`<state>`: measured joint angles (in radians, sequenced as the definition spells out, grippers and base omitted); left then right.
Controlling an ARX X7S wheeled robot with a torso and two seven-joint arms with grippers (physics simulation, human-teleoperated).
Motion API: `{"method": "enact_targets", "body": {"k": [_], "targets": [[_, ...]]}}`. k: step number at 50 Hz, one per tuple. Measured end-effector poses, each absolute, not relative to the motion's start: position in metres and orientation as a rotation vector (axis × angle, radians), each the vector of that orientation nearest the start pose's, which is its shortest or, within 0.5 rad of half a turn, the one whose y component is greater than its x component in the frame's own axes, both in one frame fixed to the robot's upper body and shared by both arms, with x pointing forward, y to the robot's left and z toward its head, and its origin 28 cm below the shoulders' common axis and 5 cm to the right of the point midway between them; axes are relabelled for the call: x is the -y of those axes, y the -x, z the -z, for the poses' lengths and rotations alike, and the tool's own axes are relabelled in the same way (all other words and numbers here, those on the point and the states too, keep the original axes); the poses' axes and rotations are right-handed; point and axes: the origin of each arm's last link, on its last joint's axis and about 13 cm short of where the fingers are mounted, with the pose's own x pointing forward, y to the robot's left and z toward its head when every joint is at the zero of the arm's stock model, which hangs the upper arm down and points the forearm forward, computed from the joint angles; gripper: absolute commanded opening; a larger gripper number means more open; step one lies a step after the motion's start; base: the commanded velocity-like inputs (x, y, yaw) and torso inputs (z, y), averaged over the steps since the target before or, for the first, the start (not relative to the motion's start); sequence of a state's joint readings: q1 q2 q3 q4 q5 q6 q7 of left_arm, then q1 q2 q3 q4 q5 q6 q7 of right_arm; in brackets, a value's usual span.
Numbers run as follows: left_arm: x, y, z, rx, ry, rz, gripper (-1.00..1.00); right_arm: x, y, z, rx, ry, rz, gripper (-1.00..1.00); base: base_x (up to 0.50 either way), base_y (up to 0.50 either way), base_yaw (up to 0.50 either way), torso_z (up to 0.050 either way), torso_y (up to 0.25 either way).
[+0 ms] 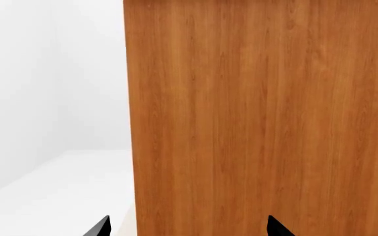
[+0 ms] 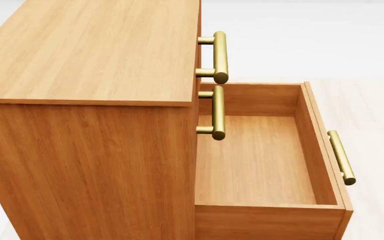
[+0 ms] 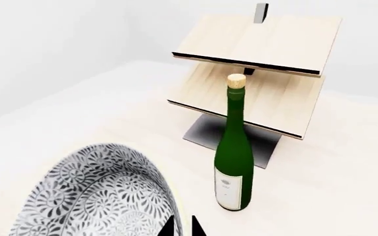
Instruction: Put the bowl in the bottom drawer of the cabinet and close it.
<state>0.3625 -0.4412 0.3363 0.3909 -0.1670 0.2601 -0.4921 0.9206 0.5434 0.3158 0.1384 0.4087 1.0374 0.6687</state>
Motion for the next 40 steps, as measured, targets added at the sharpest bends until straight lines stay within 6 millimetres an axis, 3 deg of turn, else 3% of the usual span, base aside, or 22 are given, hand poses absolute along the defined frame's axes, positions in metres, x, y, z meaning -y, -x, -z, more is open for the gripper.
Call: {"method": "enact_targets", "body": {"k": [13, 40], "targets": [[-0.215, -0.117, -0.044, 0.18, -0.012, -0.022, 1.0, 0.275, -0.324, -0.256, -0.154, -0.184, 0.895, -1.0, 0.0, 0.0, 0.0, 0.0, 0.0], [-0.215, -0.117, -0.044, 0.181, -0.01, -0.026, 1.0, 0.255, -0.367, -0.28, -0.192, -0.157, 0.765, -1.0, 0.0, 0.0, 0.0, 0.0, 0.0]]}}
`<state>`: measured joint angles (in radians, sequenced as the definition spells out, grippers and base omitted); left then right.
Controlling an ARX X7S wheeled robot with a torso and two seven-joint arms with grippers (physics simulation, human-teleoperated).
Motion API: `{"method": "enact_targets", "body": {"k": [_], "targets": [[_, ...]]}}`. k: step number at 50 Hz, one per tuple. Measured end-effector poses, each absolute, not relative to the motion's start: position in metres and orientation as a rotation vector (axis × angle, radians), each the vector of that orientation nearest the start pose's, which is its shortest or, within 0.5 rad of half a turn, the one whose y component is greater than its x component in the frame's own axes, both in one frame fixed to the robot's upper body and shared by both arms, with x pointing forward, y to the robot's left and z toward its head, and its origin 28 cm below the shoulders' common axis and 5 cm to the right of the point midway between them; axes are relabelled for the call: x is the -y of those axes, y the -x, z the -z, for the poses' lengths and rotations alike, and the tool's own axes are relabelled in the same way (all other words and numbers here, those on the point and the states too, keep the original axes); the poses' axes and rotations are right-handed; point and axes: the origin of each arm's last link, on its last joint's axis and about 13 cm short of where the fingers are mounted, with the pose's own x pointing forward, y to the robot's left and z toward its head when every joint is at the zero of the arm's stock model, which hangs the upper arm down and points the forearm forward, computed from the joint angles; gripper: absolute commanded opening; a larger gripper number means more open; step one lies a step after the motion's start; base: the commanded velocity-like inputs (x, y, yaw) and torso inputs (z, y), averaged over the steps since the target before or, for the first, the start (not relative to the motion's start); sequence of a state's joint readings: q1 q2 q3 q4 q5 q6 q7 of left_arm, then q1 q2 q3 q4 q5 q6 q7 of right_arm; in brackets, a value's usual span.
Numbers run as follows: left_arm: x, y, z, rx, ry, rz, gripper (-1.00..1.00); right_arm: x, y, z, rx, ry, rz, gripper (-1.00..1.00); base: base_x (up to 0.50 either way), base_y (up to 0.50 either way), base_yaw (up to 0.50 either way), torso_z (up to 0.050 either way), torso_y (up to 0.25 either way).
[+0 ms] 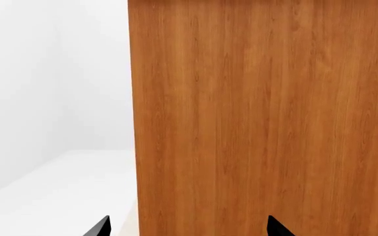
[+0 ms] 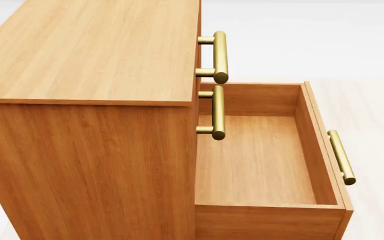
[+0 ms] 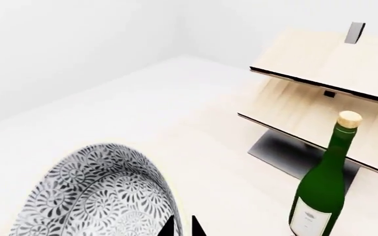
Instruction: Put the bowl in the bottom drawer of the cabinet and close it.
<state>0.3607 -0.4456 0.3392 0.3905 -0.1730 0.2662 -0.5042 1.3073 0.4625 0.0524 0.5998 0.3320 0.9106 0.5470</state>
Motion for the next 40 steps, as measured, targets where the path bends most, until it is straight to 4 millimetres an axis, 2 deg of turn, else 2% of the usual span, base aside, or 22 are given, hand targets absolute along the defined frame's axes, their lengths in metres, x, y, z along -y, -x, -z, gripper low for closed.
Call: {"method": "enact_targets", "body": {"k": [20, 40], "targets": [[-0.215, -0.117, -0.044, 0.184, -0.009, -0.033, 1.0, 0.238, -0.391, -0.29, -0.222, -0.124, 0.677, -1.0, 0.0, 0.0, 0.0, 0.0, 0.001], [-0.215, -0.118, -0.044, 0.185, -0.008, -0.034, 1.0, 0.22, -0.409, -0.286, -0.28, -0.09, 0.596, -1.0, 0.0, 0.0, 0.0, 0.0, 0.0]]}}
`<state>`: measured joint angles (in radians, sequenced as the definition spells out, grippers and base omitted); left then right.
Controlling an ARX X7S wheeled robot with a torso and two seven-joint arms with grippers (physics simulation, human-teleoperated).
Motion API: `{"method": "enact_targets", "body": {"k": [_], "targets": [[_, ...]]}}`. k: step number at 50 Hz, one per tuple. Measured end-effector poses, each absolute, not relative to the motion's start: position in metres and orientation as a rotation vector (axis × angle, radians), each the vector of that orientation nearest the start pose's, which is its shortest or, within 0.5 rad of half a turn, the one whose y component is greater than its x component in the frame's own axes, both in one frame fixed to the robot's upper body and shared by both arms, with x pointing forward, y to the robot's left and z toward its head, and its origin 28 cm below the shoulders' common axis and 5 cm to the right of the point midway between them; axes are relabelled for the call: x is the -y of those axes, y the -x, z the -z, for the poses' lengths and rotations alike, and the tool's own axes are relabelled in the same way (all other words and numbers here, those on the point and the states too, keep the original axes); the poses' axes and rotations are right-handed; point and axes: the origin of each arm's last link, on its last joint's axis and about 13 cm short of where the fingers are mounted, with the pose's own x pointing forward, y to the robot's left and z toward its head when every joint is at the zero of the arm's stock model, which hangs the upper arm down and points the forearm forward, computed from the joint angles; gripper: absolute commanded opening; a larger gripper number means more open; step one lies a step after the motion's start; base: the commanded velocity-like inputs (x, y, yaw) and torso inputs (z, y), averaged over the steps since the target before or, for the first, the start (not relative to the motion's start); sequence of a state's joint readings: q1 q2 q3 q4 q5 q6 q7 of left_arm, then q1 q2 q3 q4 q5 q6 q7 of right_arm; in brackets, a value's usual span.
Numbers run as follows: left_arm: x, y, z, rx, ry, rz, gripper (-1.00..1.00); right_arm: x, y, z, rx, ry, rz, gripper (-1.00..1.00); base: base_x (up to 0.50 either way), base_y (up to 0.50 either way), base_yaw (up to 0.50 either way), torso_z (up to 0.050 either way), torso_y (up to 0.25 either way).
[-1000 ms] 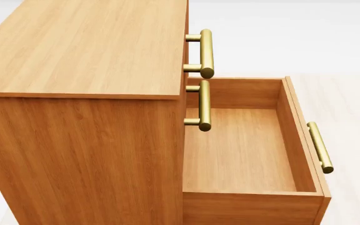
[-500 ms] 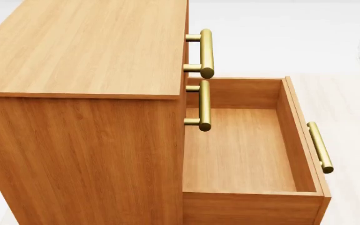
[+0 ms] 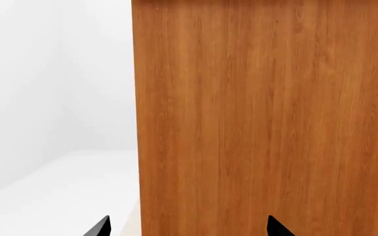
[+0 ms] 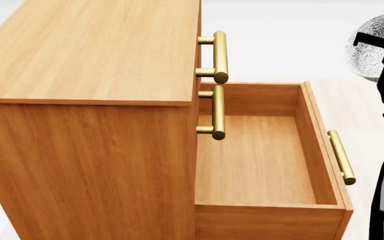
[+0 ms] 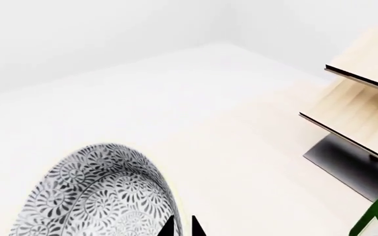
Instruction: Put the bowl in the bottom drawer of the cabinet and close it.
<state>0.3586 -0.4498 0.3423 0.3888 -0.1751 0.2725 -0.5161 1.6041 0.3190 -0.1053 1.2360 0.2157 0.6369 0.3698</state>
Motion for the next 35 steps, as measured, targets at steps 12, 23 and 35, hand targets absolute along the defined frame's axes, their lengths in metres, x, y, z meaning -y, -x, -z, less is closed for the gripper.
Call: {"method": "enact_targets", "body": {"k": [12, 23, 35], "targets": [[-0.215, -0.118, -0.045, 0.185, -0.008, -0.034, 1.0, 0.206, -0.414, -0.283, -0.308, -0.086, 0.553, -1.0, 0.0, 0.0, 0.0, 0.0, 0.0], [-0.215, -0.118, -0.044, 0.185, -0.006, -0.035, 1.0, 0.195, -0.416, -0.28, -0.327, -0.076, 0.517, -1.0, 0.0, 0.0, 0.0, 0.0, 0.001], [-0.215, -0.118, -0.044, 0.186, -0.003, -0.038, 1.0, 0.185, -0.418, -0.274, -0.348, -0.056, 0.466, -1.0, 0.0, 0.0, 0.0, 0.0, 0.0]]}}
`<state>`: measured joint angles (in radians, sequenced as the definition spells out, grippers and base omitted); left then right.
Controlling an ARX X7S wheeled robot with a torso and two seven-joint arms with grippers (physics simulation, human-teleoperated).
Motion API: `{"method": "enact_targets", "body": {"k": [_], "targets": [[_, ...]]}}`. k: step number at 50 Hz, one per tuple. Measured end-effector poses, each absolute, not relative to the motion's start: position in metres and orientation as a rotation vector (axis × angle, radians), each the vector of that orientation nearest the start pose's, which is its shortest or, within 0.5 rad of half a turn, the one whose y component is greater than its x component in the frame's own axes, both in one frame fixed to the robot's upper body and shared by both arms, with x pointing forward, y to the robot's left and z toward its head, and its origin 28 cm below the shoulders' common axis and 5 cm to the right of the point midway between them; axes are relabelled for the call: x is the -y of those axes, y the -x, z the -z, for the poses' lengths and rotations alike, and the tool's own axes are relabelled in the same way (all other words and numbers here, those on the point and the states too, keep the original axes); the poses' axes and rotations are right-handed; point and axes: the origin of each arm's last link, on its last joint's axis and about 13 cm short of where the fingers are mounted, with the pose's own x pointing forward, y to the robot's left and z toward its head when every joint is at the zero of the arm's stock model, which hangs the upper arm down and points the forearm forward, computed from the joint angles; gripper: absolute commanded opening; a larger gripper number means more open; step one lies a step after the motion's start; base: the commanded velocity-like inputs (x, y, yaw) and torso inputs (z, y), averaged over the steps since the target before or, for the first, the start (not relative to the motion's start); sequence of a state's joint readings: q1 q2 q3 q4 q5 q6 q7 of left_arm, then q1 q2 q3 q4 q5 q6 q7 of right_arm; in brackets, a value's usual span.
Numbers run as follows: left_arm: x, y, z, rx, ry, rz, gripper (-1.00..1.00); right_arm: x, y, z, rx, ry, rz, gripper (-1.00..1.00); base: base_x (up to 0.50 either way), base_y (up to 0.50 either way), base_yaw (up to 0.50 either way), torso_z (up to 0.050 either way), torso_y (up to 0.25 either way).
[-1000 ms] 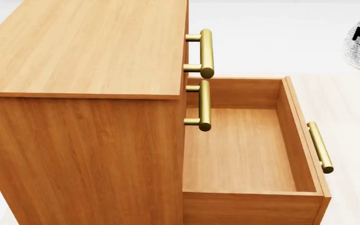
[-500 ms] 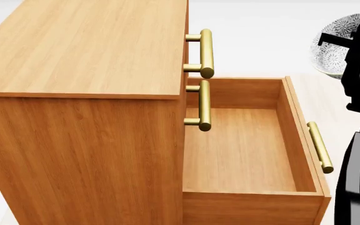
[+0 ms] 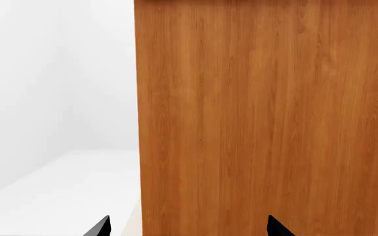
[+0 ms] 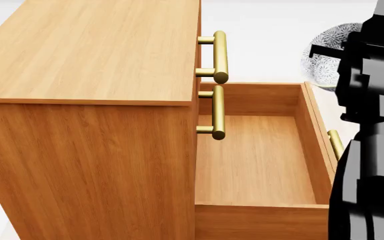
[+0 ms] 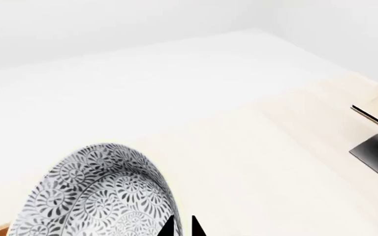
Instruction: Put the bowl in the bottom drawer of the cabinet and close it.
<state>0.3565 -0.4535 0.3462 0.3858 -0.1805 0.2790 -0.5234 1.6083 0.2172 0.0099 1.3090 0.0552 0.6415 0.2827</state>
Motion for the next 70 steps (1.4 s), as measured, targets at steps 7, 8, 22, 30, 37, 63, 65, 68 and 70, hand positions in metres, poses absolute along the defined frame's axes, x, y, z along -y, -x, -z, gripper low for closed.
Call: {"method": "enact_targets", "body": {"k": [7, 8, 22, 30, 37, 63, 65, 68, 70], "targets": [[-0.215, -0.118, -0.044, 0.187, -0.001, -0.04, 1.0, 0.182, -0.418, -0.27, -0.361, -0.047, 0.43, -1.0, 0.0, 0.0, 0.0, 0.0, 0.0], [-0.215, -0.118, -0.044, 0.187, 0.0, -0.04, 1.0, 0.182, -0.418, -0.27, -0.362, -0.045, 0.425, -1.0, 0.0, 0.0, 0.0, 0.0, 0.0], [-0.215, -0.118, -0.044, 0.187, 0.004, -0.044, 1.0, 0.177, -0.418, -0.263, -0.382, -0.013, 0.352, -1.0, 0.0, 0.0, 0.0, 0.0, 0.001], [-0.215, -0.118, -0.044, 0.188, 0.005, -0.047, 1.0, 0.175, -0.419, -0.259, -0.395, -0.003, 0.305, -1.0, 0.0, 0.0, 0.0, 0.0, 0.0], [-0.215, -0.118, -0.044, 0.188, 0.005, -0.048, 1.0, 0.173, -0.419, -0.255, -0.408, 0.005, 0.255, -1.0, 0.0, 0.0, 0.0, 0.0, 0.0], [-0.215, -0.118, -0.044, 0.188, 0.006, -0.051, 1.0, 0.167, -0.417, -0.242, -0.464, 0.015, 0.14, -1.0, 0.0, 0.0, 0.0, 0.0, 0.0], [-0.215, -0.118, -0.044, 0.188, 0.006, -0.051, 1.0, 0.167, -0.417, -0.241, -0.468, 0.014, 0.134, -1.0, 0.0, 0.0, 0.0, 0.0, 0.0], [-0.215, -0.118, -0.045, 0.188, 0.007, -0.052, 1.0, 0.167, -0.417, -0.24, -0.473, 0.01, 0.127, -1.0, 0.0, 0.0, 0.0, 0.0, 0.0], [-0.215, -0.118, -0.045, 0.188, 0.008, -0.054, 1.0, 0.166, -0.417, -0.239, -0.476, 0.009, 0.122, -1.0, 0.0, 0.0, 0.0, 0.0, 0.005]]}}
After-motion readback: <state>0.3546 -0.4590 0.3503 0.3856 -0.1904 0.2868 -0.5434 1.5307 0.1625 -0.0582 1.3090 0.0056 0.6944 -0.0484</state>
